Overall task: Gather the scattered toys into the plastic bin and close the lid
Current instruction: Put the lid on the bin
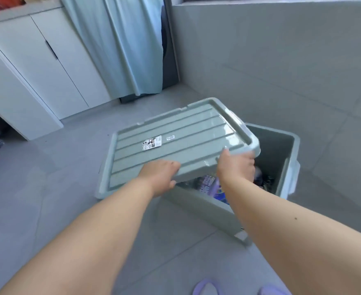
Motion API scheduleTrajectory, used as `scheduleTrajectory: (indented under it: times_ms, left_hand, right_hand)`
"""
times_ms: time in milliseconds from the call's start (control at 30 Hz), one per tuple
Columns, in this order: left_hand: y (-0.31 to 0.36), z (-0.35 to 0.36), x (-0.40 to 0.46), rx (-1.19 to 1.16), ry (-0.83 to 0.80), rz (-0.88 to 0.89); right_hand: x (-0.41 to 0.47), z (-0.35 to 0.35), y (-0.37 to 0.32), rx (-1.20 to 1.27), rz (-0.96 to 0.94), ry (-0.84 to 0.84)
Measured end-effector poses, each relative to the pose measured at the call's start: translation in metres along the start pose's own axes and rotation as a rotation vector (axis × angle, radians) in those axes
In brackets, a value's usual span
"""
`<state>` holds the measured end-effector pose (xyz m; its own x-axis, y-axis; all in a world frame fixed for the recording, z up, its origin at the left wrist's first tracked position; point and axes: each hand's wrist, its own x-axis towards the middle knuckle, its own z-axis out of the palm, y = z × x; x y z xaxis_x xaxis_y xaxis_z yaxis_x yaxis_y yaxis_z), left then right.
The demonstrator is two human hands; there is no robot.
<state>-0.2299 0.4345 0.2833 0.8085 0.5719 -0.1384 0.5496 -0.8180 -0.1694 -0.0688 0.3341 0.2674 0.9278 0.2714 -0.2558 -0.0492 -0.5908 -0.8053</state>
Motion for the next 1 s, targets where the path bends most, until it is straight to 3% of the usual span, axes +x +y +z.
scheduleTrajectory:
  times_ms: [167,333,600,733,900,1000]
  left_hand:
    - [0.023,0.007,0.015,0.170,-0.047,0.211]
    - [0.039,0.019,0.023,0.232,-0.018,0.265]
    - [0.046,0.021,0.030,0.125,-0.033,0.103]
    - [0.037,0.023,0.024,0.134,-0.039,0.016]
    - [0.026,0.029,0.024,0.107,-0.066,-0.006]
    - [0.025,0.034,0.028,-0.129,-0.137,-0.107]
  right_hand:
    - [0.027,-0.046,0.045,-0.277,0.138,0.148]
    - [0.044,-0.080,0.072,-0.427,0.192,0.189]
    - [0.055,-0.102,0.097,-0.453,0.361,0.003]
    - [0.060,-0.094,0.091,-0.349,0.246,-0.047]
    - [0.062,-0.085,0.084,-0.389,0.191,-0.019]
    - [0.065,-0.081,0.087,-0.378,0.216,-0.003]
